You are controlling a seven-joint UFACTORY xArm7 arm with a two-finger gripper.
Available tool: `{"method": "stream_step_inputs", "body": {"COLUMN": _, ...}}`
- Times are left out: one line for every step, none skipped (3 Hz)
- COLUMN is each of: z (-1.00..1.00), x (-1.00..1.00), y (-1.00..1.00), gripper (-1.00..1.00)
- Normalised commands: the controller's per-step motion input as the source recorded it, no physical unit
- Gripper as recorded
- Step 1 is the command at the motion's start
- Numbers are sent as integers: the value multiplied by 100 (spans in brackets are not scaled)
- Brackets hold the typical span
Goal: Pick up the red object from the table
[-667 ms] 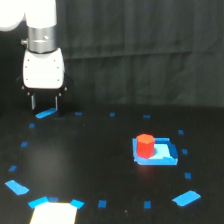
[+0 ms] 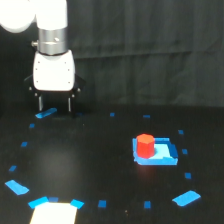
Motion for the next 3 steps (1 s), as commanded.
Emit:
{"method": "stream_step_inputs", "body": {"z": -67, "x": 100, "y": -8, "gripper": 100}}
{"method": "stream_step_inputs", "body": {"z": -33, "x": 100, "y": -23, "gripper": 82}}
{"method": "stream_step_inputs", "body": {"z": -35, "x": 100, "y": -11, "gripper": 100}}
